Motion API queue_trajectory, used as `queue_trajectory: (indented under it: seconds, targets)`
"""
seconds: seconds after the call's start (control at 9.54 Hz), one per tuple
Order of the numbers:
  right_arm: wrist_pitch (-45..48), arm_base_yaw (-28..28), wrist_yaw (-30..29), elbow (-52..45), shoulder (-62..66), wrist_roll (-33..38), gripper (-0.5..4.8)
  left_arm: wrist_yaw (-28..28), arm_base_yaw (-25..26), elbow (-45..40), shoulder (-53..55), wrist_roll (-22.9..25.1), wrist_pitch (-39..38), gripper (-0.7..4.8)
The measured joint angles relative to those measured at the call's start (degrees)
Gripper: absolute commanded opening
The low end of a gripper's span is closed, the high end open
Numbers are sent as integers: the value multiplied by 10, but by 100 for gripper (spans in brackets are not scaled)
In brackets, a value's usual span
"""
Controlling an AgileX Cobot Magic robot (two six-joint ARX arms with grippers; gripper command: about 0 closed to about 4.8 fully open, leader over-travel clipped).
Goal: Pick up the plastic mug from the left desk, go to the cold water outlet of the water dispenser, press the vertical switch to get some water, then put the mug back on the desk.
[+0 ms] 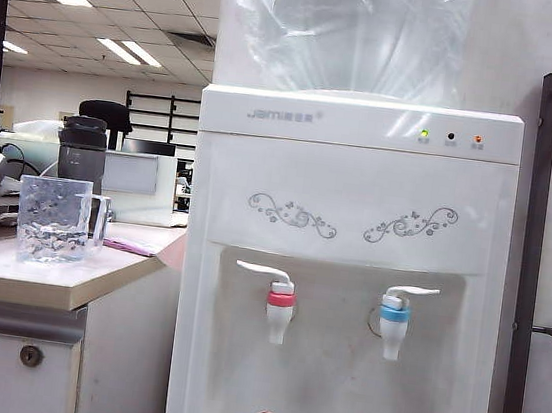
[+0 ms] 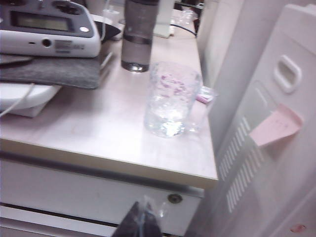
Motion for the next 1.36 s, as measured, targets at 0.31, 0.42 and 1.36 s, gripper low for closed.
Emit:
queue_trajectory:
  seconds: [0.31, 0.42, 1.36]
  targets:
    - [0, 0, 0, 0, 0, 0, -1, -12, 0, -23, 0, 18, 46, -6]
    - [0, 0, 0, 0, 0, 0, -1, -12, 0, -23, 0, 30, 49, -6]
    - [0, 0, 0, 0, 0, 0, -1, -12, 0, -23, 0, 50, 49, -6]
